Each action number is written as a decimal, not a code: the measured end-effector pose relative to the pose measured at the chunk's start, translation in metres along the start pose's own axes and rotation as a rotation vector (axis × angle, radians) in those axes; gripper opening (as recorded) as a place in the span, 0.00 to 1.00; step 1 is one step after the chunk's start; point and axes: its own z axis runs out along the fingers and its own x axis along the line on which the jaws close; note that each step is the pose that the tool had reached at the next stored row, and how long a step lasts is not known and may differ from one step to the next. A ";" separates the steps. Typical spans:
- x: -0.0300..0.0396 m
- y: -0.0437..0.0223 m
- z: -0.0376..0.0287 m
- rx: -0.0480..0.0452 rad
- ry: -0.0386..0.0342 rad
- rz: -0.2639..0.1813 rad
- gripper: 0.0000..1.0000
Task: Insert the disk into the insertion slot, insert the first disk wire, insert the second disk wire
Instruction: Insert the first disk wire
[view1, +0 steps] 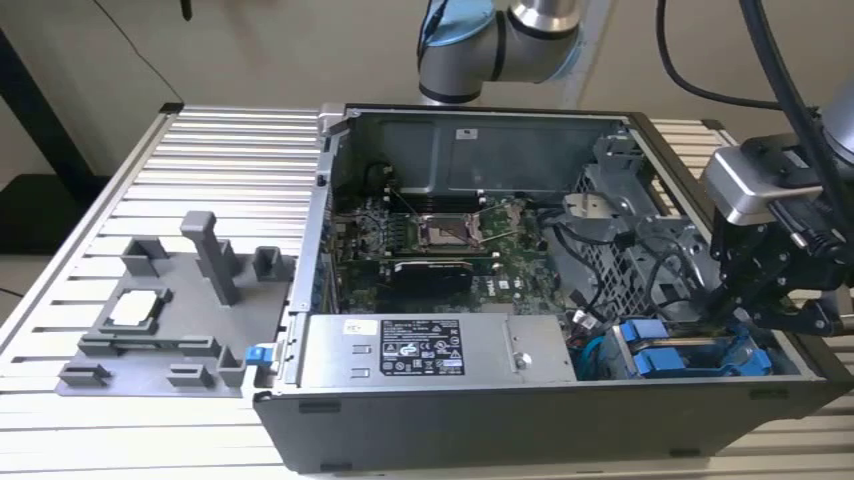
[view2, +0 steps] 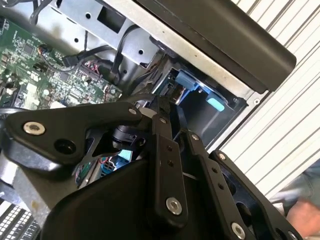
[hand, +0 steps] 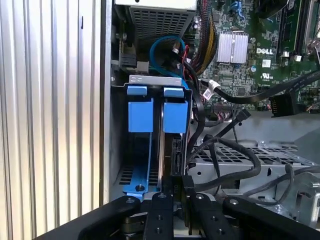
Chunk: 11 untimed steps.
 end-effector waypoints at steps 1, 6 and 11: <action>0.0000 0.0000 0.0000 0.0001 0.0002 0.000 0.19; -0.0001 0.0000 0.0007 0.0001 0.0000 0.000 0.19; -0.0007 0.0001 0.0023 0.0001 0.0019 0.000 0.19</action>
